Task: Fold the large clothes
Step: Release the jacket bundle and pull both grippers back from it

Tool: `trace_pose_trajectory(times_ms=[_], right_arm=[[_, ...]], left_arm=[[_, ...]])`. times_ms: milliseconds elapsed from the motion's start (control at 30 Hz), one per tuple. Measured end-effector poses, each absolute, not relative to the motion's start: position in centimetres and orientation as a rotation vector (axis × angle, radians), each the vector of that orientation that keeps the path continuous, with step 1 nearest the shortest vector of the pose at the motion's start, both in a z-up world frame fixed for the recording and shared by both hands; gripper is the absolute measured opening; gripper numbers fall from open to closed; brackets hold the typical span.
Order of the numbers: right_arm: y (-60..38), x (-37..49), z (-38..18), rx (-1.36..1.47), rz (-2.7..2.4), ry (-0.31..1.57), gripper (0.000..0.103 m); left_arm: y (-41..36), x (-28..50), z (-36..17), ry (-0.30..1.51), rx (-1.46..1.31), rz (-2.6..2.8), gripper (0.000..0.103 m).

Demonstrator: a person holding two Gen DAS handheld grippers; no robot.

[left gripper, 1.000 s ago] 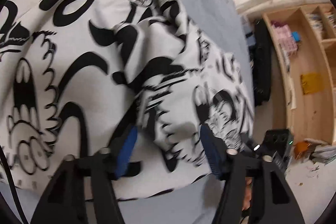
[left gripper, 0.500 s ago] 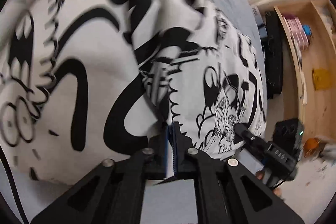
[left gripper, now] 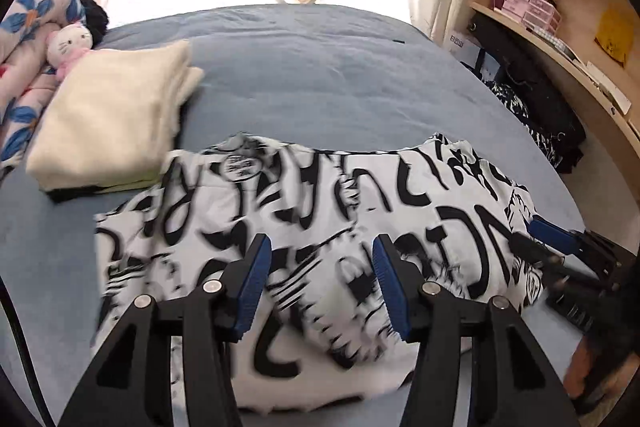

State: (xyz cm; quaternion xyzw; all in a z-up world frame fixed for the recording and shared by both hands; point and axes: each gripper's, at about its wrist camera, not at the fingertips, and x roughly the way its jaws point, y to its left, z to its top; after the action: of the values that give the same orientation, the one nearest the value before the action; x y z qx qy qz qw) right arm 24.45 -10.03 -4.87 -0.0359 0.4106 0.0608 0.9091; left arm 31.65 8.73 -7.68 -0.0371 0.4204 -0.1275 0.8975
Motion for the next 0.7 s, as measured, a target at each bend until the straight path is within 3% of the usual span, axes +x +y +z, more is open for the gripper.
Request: trace_pose_trajectory(times_ms=[100, 133, 333, 500, 700], right_arm=[[-7.5, 27.2, -6.4, -0.095, 0.166, 0.818, 0.041], [-7.0, 27.9, -7.1, -0.097, 0.161, 0.823, 0.04], [-10.7, 30.9, -12.9, -0.095, 0.028, 0.94, 0.036], [-16.7, 29.7, -14.6, -0.072, -0.099, 0.955, 0.037], [-17.4, 29.4, -14.7, -0.032, -0.094, 0.955, 0.042]], left_arm=[[7.6, 33.8, -9.8, 0.884, -0.114, -0.271, 0.051], [7.2, 34.4, -10.8, 0.888, -0.114, -0.25, 0.046], [7.6, 37.5, -17.5, 1.031, -0.096, -0.135, 0.047], [8.1, 36.4, -18.3, 0.971, -0.004, -0.118, 0.047], [8.3, 36.6, -18.5, 0.966, -0.02, -0.094, 0.047]])
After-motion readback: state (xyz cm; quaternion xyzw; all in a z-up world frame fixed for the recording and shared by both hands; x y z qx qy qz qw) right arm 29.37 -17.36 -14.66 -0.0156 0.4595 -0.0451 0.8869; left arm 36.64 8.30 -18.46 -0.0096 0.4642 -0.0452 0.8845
